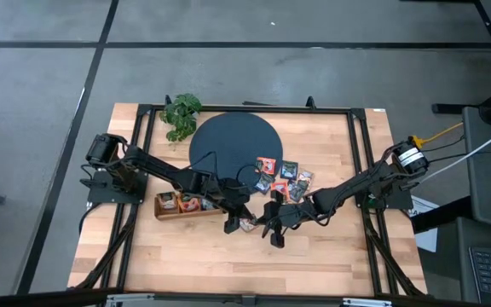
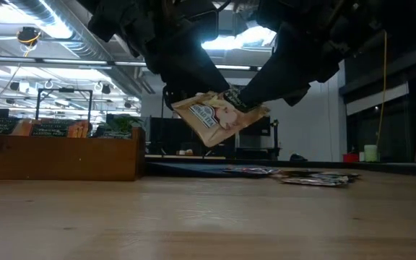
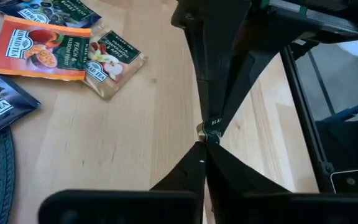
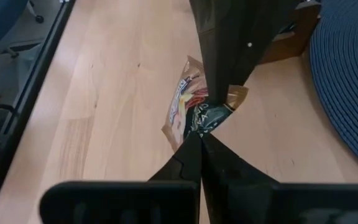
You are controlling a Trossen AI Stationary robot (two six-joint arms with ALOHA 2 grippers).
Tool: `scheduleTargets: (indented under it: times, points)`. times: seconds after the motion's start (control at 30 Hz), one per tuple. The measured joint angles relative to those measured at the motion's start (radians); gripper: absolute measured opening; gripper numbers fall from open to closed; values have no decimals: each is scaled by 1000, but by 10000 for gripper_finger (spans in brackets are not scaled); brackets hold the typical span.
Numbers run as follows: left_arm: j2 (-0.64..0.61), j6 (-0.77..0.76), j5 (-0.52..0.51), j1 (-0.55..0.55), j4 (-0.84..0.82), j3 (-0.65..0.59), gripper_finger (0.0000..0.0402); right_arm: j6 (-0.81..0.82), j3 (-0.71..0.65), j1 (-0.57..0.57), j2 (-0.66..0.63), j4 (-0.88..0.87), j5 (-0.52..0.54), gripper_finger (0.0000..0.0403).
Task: Pick & Place Tea
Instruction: Put the brown tea bag into the left section of the wooden organizer
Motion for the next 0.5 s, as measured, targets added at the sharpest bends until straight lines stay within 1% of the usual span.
scheduleTargets:
  times: [0.2, 0.3, 0.4, 0.5]
  points:
    - [0, -1, -6, 0, 1, 0, 3, 2, 0, 0, 0, -13, 4, 4]
    - [0, -20, -13, 0, 1, 0, 2, 3, 0, -1, 0, -21, 7, 14]
    - [-3, -27, -50, -5, -4, 0, 2, 6, 0, -3, 0, -26, 19, 43]
    - [-31, -27, -86, -11, -13, 0, 2, 6, 0, -3, 0, -32, 19, 86]
